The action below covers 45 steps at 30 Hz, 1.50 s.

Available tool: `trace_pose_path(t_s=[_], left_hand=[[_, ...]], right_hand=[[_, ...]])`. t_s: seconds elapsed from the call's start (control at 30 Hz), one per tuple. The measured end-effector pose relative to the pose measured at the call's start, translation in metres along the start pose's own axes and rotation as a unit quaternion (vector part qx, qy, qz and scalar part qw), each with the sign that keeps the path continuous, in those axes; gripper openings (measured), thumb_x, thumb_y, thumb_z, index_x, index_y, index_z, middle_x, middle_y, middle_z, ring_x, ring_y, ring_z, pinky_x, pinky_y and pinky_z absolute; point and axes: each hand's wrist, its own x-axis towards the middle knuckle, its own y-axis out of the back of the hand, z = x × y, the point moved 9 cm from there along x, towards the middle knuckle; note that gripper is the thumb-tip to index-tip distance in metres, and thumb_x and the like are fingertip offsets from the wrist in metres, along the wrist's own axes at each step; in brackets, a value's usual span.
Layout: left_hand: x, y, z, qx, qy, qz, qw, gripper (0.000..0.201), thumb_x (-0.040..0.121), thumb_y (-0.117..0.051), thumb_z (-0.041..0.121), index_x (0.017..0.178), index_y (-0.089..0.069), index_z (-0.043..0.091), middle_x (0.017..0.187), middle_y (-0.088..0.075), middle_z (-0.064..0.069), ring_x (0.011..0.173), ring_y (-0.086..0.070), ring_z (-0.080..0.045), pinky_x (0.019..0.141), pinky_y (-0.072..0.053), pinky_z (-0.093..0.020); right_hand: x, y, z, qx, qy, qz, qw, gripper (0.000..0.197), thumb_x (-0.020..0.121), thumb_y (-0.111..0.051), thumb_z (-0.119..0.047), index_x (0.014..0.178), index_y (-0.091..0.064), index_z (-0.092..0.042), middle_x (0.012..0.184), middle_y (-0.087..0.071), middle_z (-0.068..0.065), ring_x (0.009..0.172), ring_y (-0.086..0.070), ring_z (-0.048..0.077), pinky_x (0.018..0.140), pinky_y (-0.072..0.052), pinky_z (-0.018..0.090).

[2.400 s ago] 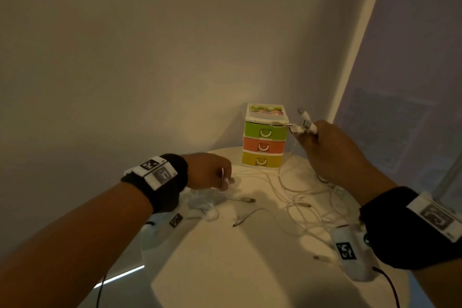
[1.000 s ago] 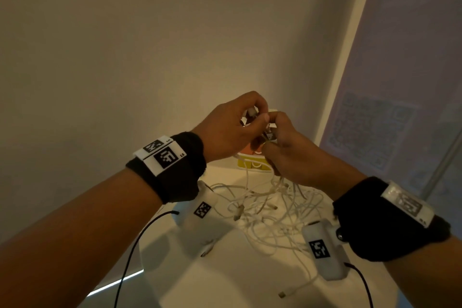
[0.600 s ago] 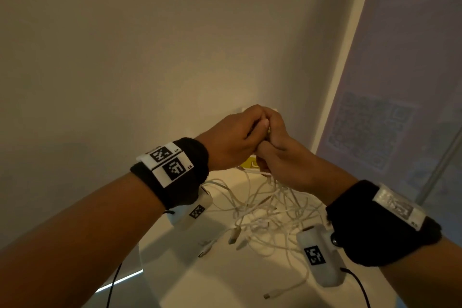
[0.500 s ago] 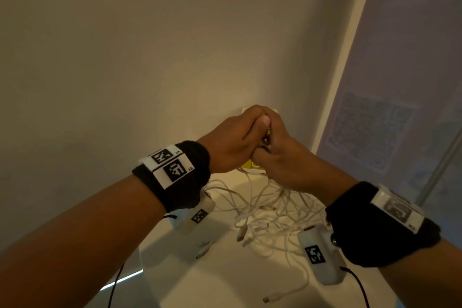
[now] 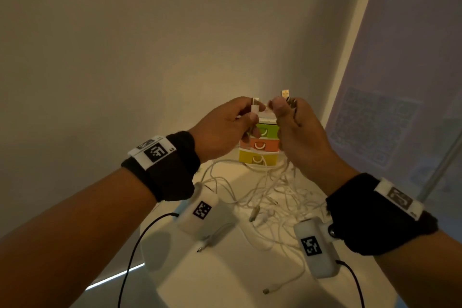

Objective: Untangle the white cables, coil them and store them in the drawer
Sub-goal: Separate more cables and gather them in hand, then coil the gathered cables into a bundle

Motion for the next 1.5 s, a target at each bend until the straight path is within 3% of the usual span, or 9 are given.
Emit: trace_pose_path(t_s=[0.1,0.3,0.7,0.83,0.97,1.03,1.2,1.33,1.5], left_hand=[[-0.001,0.009,0.006,-0.035,-0.015,0.052,0.998,0.027,0.092,-0.056,0.001,0.115,-0.043,0.009,0.09,-0.067,-0.011,0.064,-0.064,-0.012,0.06,-0.055,-0.023],[-0.005,0.001,0.006,-0.057,-0.014,0.027,0.998,0.038,0.093,-0.06,0.009,0.104,-0.025,0.018,0.083,-0.07,-0.013,0.062,-0.063,-0.018,0.06,-0.054,-0.027],[-0.013,-0.026,-0.048,0.071,0.032,-0.099,0.992,0.003,0.098,-0.05,0.019,0.101,-0.051,0.018,0.07,-0.066,0.004,0.062,-0.06,-0.005,0.066,-0.051,-0.022],[-0.013,-0.011,-0.067,0.135,0.039,-0.083,0.987,0.008,0.099,-0.046,0.018,0.101,-0.054,0.019,0.076,-0.068,0.006,0.065,-0.063,-0.004,0.068,-0.054,-0.021],[-0.014,0.002,-0.084,0.18,0.055,-0.049,0.981,0.019,0.103,-0.039,0.025,0.098,-0.055,0.017,0.069,-0.065,0.002,0.054,-0.054,-0.002,0.059,-0.042,-0.019],[-0.012,0.008,-0.087,0.096,0.072,-0.009,0.993,0.019,0.102,-0.04,0.016,0.099,-0.057,0.009,0.065,-0.06,-0.003,0.054,-0.053,-0.009,0.059,-0.043,-0.024],[-0.005,-0.004,-0.062,-0.038,0.042,-0.017,0.998,0.018,0.103,-0.037,0.009,0.097,-0.054,0.012,0.056,-0.053,0.017,0.046,-0.042,0.001,0.049,-0.034,-0.014],[-0.003,-0.007,-0.042,0.008,-0.004,-0.008,1.0,0.021,0.104,-0.038,0.018,0.105,-0.056,0.009,0.061,-0.055,0.025,0.055,-0.048,0.006,0.057,-0.038,-0.007],[-0.008,0.012,-0.06,0.139,-0.008,-0.012,0.99,0.028,0.097,-0.049,0.039,0.095,-0.066,0.016,0.07,-0.055,0.014,0.06,-0.046,0.002,0.062,-0.039,-0.013]], right_hand=[[-0.002,-0.01,-0.006,0.033,-0.003,-0.023,0.999,0.044,0.085,-0.067,-0.049,0.106,-0.059,-0.011,0.082,-0.071,0.01,0.072,-0.071,0.026,0.062,-0.059,0.041],[-0.001,-0.003,-0.009,0.044,0.001,0.012,0.999,0.018,0.092,-0.061,-0.044,0.085,-0.062,-0.028,0.058,-0.06,-0.012,0.056,-0.054,0.009,0.055,-0.046,0.031],[0.004,0.044,-0.016,0.195,0.015,0.1,0.976,0.034,0.1,-0.044,-0.043,0.076,-0.04,-0.019,0.048,-0.035,-0.004,0.039,-0.034,0.009,0.052,-0.057,0.037],[0.001,0.073,-0.022,0.158,0.042,0.163,0.973,0.032,0.1,-0.045,-0.044,0.075,-0.038,-0.025,0.046,-0.034,-0.012,0.038,-0.029,0.006,0.039,-0.032,0.018],[-0.009,0.096,-0.048,-0.04,0.13,0.201,0.97,0.026,0.094,-0.053,-0.052,0.079,-0.043,-0.032,0.061,-0.046,-0.013,0.051,-0.046,0.002,0.052,-0.042,0.022],[-0.013,0.087,-0.051,-0.184,0.133,0.175,0.958,0.025,0.089,-0.062,-0.05,0.083,-0.044,-0.032,0.069,-0.048,-0.016,0.059,-0.052,-0.009,0.054,-0.036,0.006],[-0.014,0.03,-0.016,-0.358,0.045,-0.036,0.932,0.055,0.058,-0.081,-0.064,0.087,-0.05,-0.028,0.09,-0.062,-0.013,0.07,-0.053,-0.001,0.059,-0.042,0.015],[-0.02,-0.001,0.0,-0.4,0.054,-0.11,0.908,0.037,0.076,-0.078,-0.044,0.103,-0.066,-0.021,0.102,-0.071,-0.002,0.089,-0.067,0.015,0.077,-0.054,0.029],[-0.003,0.028,-0.003,-0.273,0.035,-0.033,0.961,0.029,0.083,-0.076,-0.021,0.067,-0.054,-0.032,0.068,-0.057,-0.02,0.056,-0.053,-0.021,0.053,-0.037,0.003]])
